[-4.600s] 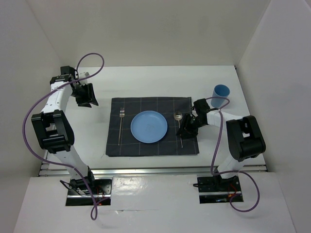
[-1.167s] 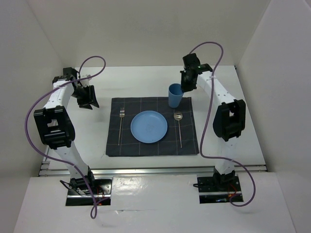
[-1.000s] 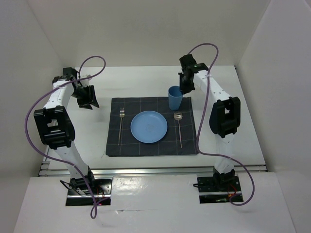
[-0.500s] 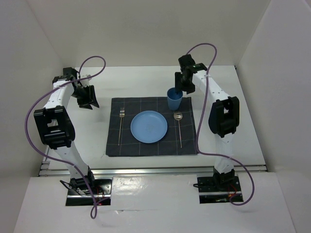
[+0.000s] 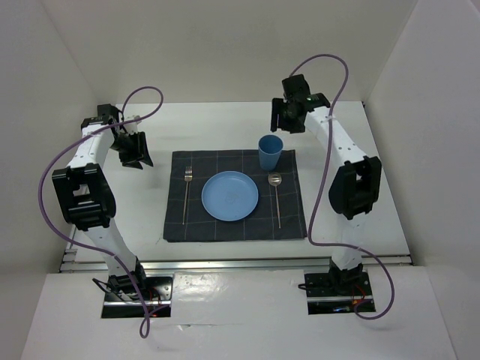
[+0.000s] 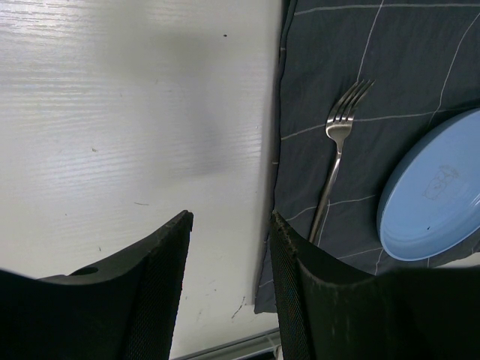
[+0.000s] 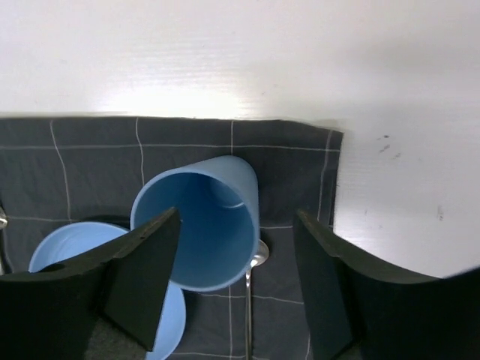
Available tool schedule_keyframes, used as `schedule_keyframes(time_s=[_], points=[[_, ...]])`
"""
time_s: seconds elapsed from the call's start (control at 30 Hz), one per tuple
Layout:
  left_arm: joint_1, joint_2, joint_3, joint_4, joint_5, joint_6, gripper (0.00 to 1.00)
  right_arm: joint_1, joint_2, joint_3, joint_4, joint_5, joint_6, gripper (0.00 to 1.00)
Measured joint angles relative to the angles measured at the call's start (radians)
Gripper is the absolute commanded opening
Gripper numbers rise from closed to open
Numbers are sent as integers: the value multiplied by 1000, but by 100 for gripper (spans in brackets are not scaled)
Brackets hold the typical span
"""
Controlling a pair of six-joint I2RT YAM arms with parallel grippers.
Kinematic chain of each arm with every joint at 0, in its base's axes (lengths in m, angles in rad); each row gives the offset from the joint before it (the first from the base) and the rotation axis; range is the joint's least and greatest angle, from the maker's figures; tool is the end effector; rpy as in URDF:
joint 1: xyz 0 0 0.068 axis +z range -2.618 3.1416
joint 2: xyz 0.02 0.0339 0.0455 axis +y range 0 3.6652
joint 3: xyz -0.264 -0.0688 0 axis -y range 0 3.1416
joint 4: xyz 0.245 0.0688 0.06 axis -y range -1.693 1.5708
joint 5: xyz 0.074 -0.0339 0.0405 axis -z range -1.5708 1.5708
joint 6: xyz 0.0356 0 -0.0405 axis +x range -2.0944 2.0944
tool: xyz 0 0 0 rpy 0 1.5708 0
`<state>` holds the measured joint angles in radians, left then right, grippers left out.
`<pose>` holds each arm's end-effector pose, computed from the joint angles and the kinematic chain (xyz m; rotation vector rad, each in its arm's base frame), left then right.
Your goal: Set the dinner table for one person
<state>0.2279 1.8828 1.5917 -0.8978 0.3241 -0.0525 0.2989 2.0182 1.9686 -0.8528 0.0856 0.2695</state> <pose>0.3855 0.0778 0.2519 -0.2937 2.6933 -0.3952 0.4307 0.1295 0.3134 0.0004 2.4738 0.1391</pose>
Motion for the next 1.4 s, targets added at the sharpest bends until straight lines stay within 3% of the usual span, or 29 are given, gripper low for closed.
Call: schedule_keyframes(time_s=[0.17, 0.37, 0.47, 0.67, 0.97, 1.4], points=[[0, 0, 0, -1, -7, 2, 54, -90, -125, -71, 9, 11, 49, 96], [1, 0, 49, -22, -91, 32, 54, -455, -369, -345, 19, 4, 65, 100], [10, -4, 77, -21, -138, 55, 54, -564, -438, -500, 19, 19, 72, 100], [47, -59, 68, -27, -228, 100, 54, -536, -552, -689, 19, 27, 111, 100], [74, -267, -108, -18, -280, 140, 54, -534, -683, -738, 53, 26, 139, 100], [74, -322, -159, -21, -275, 156, 54, -534, -697, -767, 48, -24, 145, 100]])
